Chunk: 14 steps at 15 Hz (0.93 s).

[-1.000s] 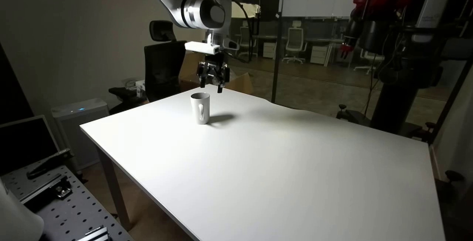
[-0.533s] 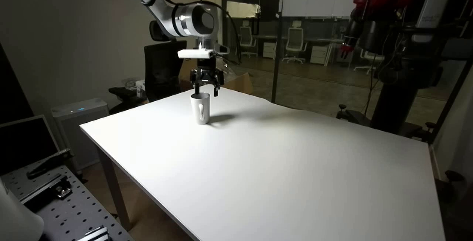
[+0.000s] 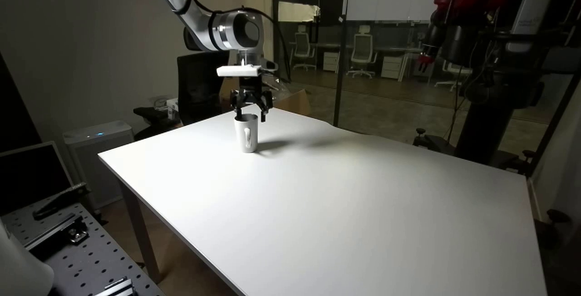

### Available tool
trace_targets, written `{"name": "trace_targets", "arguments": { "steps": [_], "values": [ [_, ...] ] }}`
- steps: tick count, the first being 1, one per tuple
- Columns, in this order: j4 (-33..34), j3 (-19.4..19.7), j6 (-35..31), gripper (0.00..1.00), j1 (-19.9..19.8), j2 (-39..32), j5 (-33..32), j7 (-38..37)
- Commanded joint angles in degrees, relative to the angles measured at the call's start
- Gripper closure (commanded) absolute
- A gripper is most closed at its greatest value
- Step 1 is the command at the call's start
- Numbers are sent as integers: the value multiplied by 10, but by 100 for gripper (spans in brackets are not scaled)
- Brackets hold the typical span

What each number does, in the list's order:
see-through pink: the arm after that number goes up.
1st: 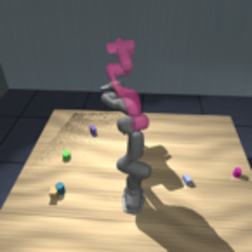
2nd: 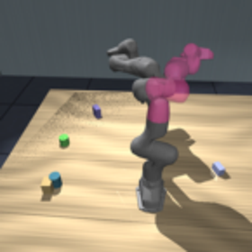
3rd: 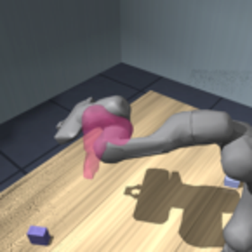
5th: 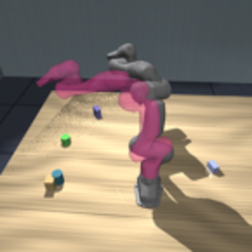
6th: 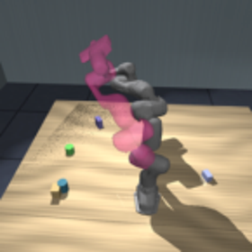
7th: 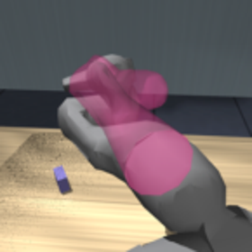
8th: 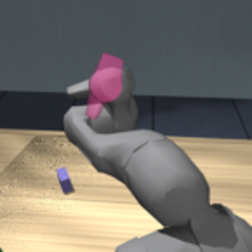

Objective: Move the white mug to the center of the table

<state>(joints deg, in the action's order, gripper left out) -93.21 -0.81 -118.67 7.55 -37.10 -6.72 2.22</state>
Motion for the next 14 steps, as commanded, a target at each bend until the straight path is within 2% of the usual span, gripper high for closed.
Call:
{"name": "trace_targets", "arguments": {
  "steps": [1,2,3,13,14],
  "values": [
    [18,-5,2,0,-15,-10,-7,23],
    [18,-5,1,8,-18,-11,-6,28],
    [20,-5,1,27,-20,-12,-6,32],
    [56,-6,13,97,-30,-43,-7,64],
    [61,-6,15,99,-29,-47,-8,68]
  ]
}}
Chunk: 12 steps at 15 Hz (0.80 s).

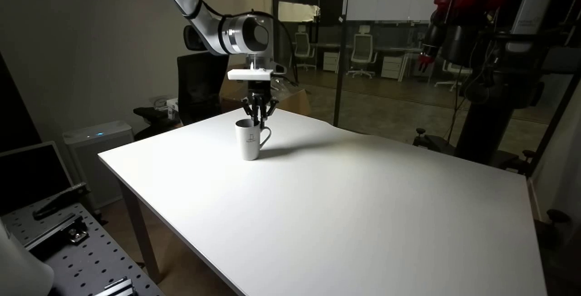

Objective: Move the white mug to the center of the table

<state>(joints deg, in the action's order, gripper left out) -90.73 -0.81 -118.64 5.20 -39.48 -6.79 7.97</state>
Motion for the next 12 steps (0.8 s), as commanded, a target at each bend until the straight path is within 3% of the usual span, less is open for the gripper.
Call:
{"name": "trace_targets", "arguments": {
  "steps": [1,5,12],
  "values": [
    [40,-8,17,100,-5,-25,-8,14],
    [43,-15,23,97,-7,-22,-3,37],
    [-31,0,-8,98,-40,30,13,15]
  ]
}}
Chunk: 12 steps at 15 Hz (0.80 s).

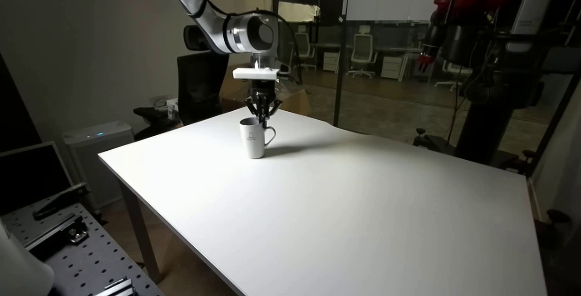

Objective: Move the white mug to the center of the table

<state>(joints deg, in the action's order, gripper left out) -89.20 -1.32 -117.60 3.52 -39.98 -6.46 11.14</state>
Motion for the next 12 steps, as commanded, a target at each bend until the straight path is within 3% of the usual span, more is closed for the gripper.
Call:
{"name": "trace_targets", "arguments": {
  "steps": [1,7,12],
  "values": [
    [-65,7,-28,98,-36,45,20,-18],
    [-164,14,-98,98,-99,96,93,-14],
    [-196,16,-120,98,-111,115,114,-13]
  ]
}}
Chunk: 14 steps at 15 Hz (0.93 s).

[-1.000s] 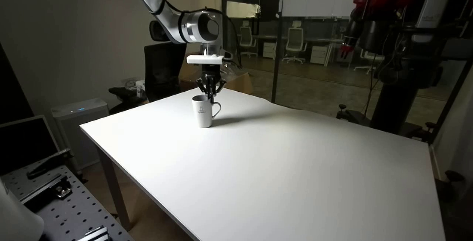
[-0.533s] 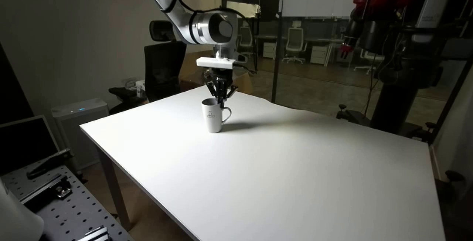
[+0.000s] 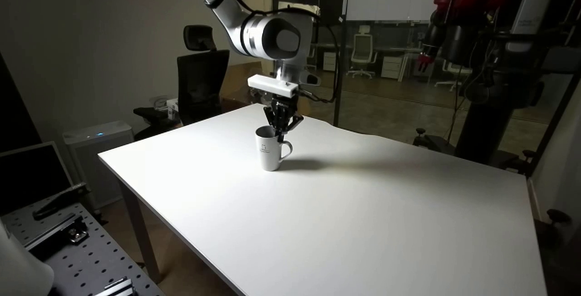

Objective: Move the white mug to the center of the table

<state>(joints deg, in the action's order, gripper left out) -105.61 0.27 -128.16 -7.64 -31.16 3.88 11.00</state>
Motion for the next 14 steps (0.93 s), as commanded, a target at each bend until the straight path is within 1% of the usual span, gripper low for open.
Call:
{"name": "trace_targets", "arguments": {
  "steps": [1,8,9,10,13,14],
  "values": [
    [-34,0,-17,98,0,28,13,-12],
    [-42,-1,-17,98,1,35,17,-10],
    [-43,-1,-15,66,1,35,18,-9],
    [-43,-1,-16,65,1,35,18,-10],
    [-44,-1,-16,46,2,37,21,-10],
    [-44,-1,-16,38,2,37,23,-10]
  ]
}}
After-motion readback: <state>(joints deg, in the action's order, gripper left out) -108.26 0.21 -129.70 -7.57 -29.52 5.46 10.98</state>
